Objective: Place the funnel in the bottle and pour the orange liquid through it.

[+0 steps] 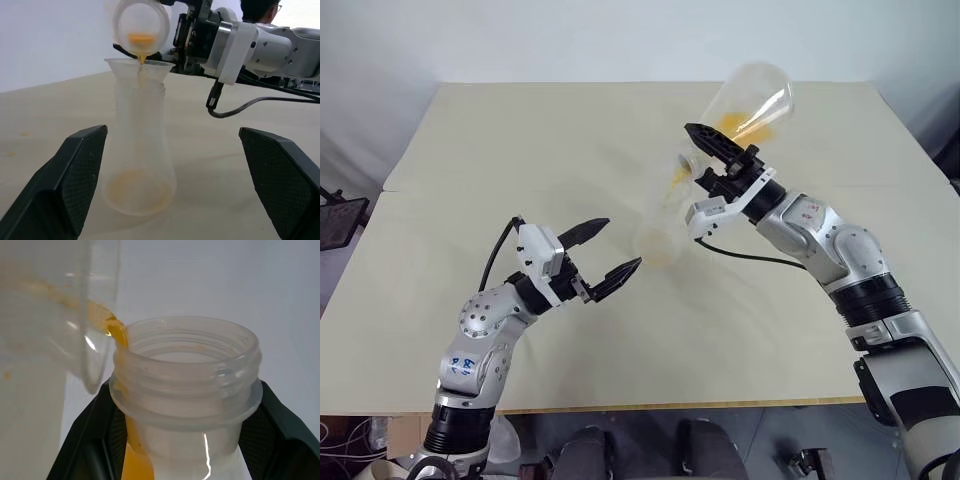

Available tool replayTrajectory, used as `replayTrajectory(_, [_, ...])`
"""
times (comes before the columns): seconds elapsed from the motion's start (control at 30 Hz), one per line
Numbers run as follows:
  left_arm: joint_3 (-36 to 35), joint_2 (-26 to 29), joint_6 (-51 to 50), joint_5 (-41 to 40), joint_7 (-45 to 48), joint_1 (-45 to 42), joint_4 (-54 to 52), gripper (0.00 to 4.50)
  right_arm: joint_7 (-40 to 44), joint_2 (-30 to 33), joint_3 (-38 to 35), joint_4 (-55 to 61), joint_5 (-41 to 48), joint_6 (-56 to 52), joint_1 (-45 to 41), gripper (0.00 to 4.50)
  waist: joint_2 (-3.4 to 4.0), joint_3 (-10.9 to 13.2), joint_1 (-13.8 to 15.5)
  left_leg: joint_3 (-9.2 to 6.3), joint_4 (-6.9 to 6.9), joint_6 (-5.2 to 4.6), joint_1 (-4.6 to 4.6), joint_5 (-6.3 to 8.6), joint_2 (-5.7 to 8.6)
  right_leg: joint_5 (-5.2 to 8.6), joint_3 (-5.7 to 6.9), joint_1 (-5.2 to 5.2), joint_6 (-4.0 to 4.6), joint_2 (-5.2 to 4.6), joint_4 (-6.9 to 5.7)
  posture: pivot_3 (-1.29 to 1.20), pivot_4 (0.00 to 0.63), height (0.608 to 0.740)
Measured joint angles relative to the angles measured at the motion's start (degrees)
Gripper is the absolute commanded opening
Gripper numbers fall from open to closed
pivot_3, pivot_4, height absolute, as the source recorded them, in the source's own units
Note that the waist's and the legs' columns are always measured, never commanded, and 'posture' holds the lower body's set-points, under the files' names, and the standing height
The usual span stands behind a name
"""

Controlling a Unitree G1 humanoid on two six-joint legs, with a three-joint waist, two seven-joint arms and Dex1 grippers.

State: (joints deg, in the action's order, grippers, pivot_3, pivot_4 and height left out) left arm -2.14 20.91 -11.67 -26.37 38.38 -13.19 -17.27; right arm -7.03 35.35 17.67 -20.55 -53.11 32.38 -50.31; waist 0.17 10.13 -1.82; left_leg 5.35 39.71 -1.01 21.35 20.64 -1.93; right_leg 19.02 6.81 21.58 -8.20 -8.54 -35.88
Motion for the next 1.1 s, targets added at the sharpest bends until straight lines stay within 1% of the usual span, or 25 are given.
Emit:
replayTrajectory(0.53, [0.5, -0.9, 0.9, 0.2, -0.2, -0.3, 0.1, 4.5, -1.3, 0.0, 0.0, 0.0, -0.5, 0.0, 0.0, 2.48, 0.0, 0.0, 0.0, 0.0, 0.0, 0.0, 0.0, 0.0, -0.01, 0.0, 0.0, 0.0, 0.0, 0.0, 0.0, 0.0, 0.15, 0.74])
replayTrajectory(0.67, [0.7, -2.4, 2.4, 0.7, -0.6, -1.3, 0.4, 4.5, -1.7, 0.1, 0.0, 0.0, -1.0, 0.0, 0.0, 2.48, -0.01, 0.0, 0.1, -0.01, 0.0, 0.0, 0.01, 0.0, 0.0, 0.0, 0.01, 0.0, 0.0, 0.0, 0.01, 0.0, 0.15, 0.74])
replayTrajectory(1.1, [1.5, -4.0, 3.6, 1.7, -1.2, -2.2, 2.4, 4.5, -2.3, 0.4, 0.0, 0.1, -1.8, 0.3, 0.0, 2.48, -0.01, 0.0, 0.1, -0.01, 0.0, 0.0, 0.01, 0.0, 0.0, 0.0, 0.01, 0.0, 0.0, 0.0, 0.01, 0.0, 0.15, 0.74])
